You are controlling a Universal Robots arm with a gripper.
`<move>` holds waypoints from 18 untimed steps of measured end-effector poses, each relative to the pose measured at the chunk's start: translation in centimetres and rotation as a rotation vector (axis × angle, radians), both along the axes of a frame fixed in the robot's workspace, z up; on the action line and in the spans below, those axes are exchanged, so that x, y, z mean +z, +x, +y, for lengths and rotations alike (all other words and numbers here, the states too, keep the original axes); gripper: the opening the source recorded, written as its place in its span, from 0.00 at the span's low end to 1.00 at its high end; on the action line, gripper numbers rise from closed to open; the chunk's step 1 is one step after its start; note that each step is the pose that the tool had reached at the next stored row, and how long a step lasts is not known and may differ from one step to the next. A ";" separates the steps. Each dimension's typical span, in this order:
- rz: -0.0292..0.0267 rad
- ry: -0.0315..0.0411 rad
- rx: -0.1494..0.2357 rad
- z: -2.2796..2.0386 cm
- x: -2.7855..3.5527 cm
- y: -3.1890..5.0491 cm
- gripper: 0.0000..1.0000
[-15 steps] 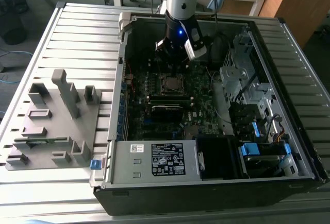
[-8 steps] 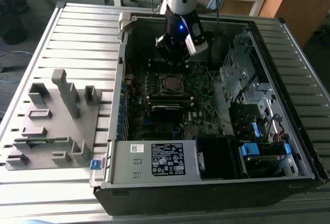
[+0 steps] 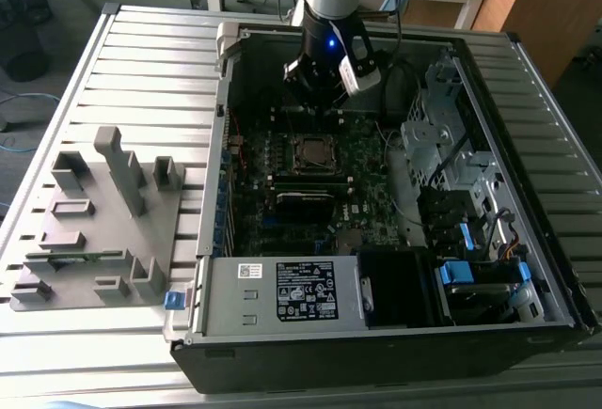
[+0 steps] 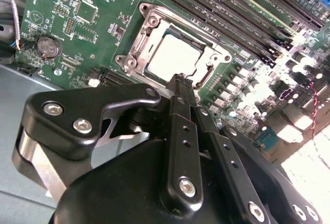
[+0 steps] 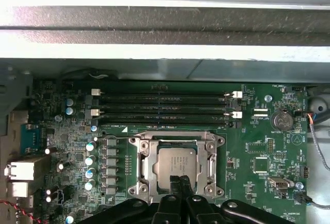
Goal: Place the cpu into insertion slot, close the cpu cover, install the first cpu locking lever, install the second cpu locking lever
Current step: 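Install the first cpu locking lever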
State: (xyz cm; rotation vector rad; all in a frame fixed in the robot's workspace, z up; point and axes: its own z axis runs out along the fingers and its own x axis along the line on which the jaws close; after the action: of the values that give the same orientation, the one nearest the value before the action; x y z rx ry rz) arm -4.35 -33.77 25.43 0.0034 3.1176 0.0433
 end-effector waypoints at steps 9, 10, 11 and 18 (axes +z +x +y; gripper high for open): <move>0.0001 0.0358 0.000 -0.01 0.01 0.00 0.11; 0.0000 0.0504 0.000 -0.02 0.01 0.00 0.11; 0.0000 0.0645 0.000 -0.03 0.01 0.00 0.11; 0.0000 0.1120 0.000 -0.05 0.01 0.00 0.11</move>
State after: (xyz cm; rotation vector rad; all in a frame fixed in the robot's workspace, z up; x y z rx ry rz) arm -4.35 -33.82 25.44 0.0056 3.1105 0.2177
